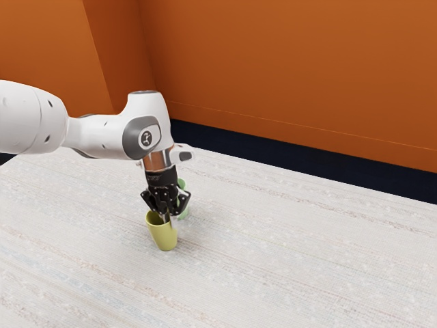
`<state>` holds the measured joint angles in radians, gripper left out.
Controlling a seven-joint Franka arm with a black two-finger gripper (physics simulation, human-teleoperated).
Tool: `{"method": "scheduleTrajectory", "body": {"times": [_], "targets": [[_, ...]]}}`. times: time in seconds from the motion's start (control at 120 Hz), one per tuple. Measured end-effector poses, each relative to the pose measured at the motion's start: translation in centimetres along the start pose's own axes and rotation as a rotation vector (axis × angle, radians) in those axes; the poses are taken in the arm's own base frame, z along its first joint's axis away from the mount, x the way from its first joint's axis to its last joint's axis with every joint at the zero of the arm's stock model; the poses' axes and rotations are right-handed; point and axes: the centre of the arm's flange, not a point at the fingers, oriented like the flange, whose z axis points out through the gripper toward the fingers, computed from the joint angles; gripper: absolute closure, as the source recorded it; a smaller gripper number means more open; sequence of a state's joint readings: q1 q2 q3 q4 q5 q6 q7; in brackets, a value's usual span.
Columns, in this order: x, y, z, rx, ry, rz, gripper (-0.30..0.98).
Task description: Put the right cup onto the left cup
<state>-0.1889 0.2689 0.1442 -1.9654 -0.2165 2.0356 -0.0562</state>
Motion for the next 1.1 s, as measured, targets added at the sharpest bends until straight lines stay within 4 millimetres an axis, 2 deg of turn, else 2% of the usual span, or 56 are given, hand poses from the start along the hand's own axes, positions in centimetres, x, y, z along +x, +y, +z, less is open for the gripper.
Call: {"method": "scheduleTrajectory", "body": {"times": [0.342, 0.567, 0.792, 1.1], "targets": [[0.2, -0.3, 0.6, 0.015, -0.004, -0.006, 0.78], [-0.1, -0.4, -0.7, 0.014, 0.013, -0.008, 0.78], [-1.1, -0.1, -4.3, 0.019, 0.050, 0.010, 0.79], [0.1, 1.2, -11.4, 0.101, 0.101, 0.060, 0.78]]}}
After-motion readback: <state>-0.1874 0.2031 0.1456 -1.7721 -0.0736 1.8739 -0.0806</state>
